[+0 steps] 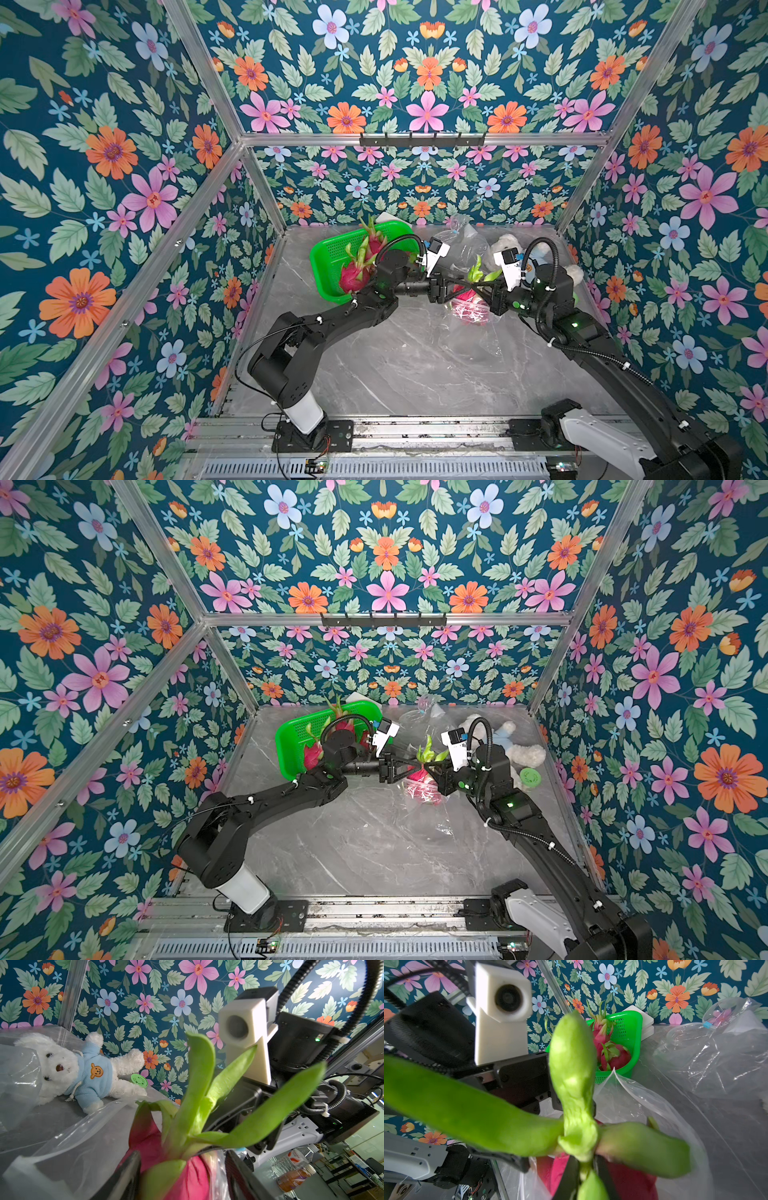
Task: Open the zip-top bag and take out the dragon fruit
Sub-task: Pick up the dragon fruit from the zipper food storage bag.
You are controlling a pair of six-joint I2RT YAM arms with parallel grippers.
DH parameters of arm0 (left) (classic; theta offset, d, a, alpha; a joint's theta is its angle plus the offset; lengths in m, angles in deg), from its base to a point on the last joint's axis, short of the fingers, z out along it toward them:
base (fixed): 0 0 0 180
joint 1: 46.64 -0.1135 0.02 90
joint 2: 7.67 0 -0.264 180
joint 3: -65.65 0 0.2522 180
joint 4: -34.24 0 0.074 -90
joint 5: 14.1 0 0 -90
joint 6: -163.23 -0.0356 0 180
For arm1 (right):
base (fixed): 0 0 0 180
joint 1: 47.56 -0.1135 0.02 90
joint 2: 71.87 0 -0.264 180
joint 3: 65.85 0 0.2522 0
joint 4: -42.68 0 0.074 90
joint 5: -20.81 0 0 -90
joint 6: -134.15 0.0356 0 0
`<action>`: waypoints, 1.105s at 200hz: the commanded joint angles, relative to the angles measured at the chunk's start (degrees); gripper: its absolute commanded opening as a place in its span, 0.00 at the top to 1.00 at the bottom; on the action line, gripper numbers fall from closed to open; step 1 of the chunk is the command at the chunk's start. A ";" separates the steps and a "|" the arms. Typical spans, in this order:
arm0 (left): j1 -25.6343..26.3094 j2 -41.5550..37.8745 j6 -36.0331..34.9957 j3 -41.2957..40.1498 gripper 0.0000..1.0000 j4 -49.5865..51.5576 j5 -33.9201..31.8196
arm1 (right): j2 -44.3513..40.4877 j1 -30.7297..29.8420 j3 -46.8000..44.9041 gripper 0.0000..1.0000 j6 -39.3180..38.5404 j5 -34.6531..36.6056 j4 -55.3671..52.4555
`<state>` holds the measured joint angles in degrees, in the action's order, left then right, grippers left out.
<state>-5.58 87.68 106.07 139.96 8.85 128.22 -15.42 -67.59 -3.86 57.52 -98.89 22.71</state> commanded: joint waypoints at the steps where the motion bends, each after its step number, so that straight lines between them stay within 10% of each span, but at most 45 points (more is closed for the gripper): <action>1: 0.13 0.49 -1.21 -0.12 0.31 2.01 1.37 | -0.19 0.04 1.08 0.91 1.38 -1.68 6.32; 54: 0.11 1.15 -3.13 -0.44 0.33 3.92 1.57 | 0.16 0.03 1.42 0.93 2.63 -3.71 7.35; 100: 0.25 1.81 -2.35 -0.26 0.75 2.53 3.16 | 0.16 0.02 1.00 0.93 3.51 -4.45 8.80; 174: 0.34 2.21 1.26 0.00 0.96 -2.15 3.48 | 1.09 0.01 1.11 0.89 4.01 -6.37 10.06; 221: -0.36 2.12 -1.63 1.37 0.99 2.88 -0.04 | -3.73 0.00 2.38 0.40 -0.12 -1.36 2.71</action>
<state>-5.64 89.89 106.15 140.49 7.12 130.51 -16.65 -67.44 -3.03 60.93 -101.33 24.10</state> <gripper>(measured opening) 0.250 0.526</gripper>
